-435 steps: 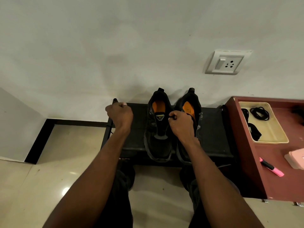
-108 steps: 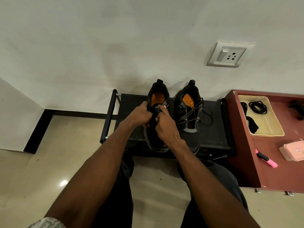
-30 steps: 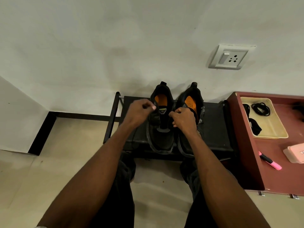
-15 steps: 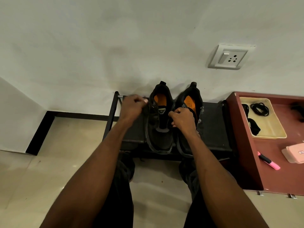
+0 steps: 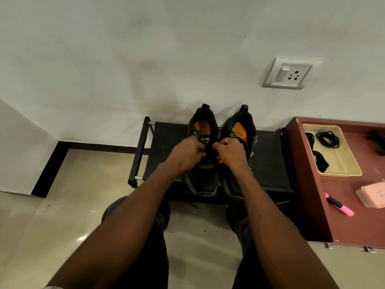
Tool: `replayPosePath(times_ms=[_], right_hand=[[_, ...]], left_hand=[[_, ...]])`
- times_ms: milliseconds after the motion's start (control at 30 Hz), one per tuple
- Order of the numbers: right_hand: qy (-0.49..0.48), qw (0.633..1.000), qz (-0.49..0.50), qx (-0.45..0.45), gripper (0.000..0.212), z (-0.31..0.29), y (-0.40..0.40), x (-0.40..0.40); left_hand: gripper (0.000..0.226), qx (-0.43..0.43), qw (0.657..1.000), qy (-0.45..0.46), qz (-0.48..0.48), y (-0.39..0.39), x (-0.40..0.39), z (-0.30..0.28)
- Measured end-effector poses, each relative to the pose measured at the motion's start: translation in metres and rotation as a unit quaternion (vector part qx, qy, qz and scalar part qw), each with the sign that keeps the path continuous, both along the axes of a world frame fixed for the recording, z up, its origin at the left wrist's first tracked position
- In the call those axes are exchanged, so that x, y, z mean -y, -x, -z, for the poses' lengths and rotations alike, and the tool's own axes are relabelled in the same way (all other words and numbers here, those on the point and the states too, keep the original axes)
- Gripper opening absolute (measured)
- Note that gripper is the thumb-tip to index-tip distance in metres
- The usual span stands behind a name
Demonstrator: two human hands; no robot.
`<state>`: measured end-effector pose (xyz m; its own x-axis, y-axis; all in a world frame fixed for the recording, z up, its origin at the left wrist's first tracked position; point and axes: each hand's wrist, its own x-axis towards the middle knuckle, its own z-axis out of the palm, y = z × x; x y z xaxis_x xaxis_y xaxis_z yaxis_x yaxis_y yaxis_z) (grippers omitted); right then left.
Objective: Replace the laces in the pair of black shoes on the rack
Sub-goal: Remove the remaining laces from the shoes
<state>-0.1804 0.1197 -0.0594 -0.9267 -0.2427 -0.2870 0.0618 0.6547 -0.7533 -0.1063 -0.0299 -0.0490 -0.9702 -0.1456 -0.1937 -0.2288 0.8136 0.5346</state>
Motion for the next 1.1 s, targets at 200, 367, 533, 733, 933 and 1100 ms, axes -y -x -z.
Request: replayPosePath(times_ms=[200,367,533,733,933,1100], right_hand=[[-0.004,1.000,-0.003,-0.003,0.033,0.000,-0.002,0.000],[-0.010,1.000,0.003,-0.019,0.034,-0.004,-0.003,0.000],[-0.015,1.000,0.004,-0.024,0.036,-0.004,-0.005,-0.001],[-0.015,1.000,0.009,-0.022,0.036,-0.002,-0.005,-0.003],[0.011,1.000,-0.017,-0.010,0.032,-0.001,-0.014,-0.003],[0.033,0.998,-0.007,-0.058,0.013,-0.014,-0.053,-0.016]], left_hand=[[0.024,0.061,0.995,0.058,0.049,0.004,-0.010,0.009],[0.011,0.026,0.943,-0.289,-0.161,0.000,0.007,-0.004],[0.011,-0.169,0.731,-0.491,-0.443,0.005,0.032,-0.012],[0.013,-0.274,0.685,-0.461,-0.493,0.003,0.049,-0.010],[0.014,-0.137,0.862,-0.368,-0.321,-0.011,0.038,0.000],[0.021,-0.108,0.886,-0.360,-0.271,-0.046,0.005,-0.011]])
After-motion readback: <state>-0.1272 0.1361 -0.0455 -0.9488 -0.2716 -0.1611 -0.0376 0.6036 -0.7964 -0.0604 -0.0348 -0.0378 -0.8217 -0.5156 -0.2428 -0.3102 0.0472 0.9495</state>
